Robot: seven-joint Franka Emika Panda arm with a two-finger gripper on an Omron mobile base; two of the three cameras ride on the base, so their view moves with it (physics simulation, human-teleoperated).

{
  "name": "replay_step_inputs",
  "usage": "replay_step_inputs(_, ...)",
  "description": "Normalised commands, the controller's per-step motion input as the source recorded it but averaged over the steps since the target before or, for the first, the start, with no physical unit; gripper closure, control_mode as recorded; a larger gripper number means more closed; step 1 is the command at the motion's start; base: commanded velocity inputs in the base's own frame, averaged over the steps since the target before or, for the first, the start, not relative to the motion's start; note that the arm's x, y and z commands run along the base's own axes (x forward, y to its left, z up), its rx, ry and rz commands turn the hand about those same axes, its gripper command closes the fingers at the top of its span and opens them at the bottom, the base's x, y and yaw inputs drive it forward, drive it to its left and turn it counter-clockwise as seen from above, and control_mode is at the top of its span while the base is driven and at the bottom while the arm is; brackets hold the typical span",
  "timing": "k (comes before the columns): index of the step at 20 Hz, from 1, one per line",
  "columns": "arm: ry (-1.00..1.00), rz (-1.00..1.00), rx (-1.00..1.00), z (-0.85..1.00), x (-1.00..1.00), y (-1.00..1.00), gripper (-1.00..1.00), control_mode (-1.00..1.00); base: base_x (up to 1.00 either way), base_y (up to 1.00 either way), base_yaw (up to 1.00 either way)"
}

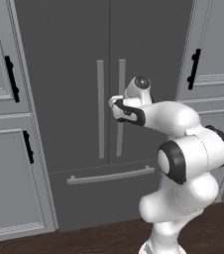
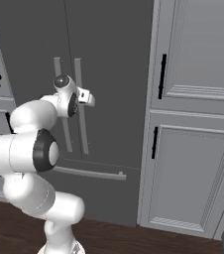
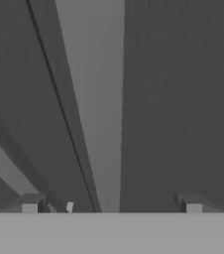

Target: Grab a lemon wedge from the fridge and one ice cube from the ice bowl, and put them in the glass of lemonade.

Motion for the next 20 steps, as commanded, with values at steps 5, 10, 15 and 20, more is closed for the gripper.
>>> replay_step_inputs(5, -0.01, 0.0, 0.0, -0.24, 0.59, 0.06, -1.0, -1.0, 0.0, 0.0, 0.0)
replay_step_inputs(10, -0.04, 0.0, 0.0, -0.25, 0.51, 0.0, -1.0, -1.0, 0.0, 0.0, 0.0)
replay_step_inputs(15, -0.04, 0.0, 0.0, -0.12, 0.27, 0.02, -1.0, -1.0, 0.0, 0.0, 0.0)
replay_step_inputs(20, 0.01, 0.0, 0.0, 0.0, 0.31, 0.17, 1.0, -1.0, 0.0, 0.0, 0.0)
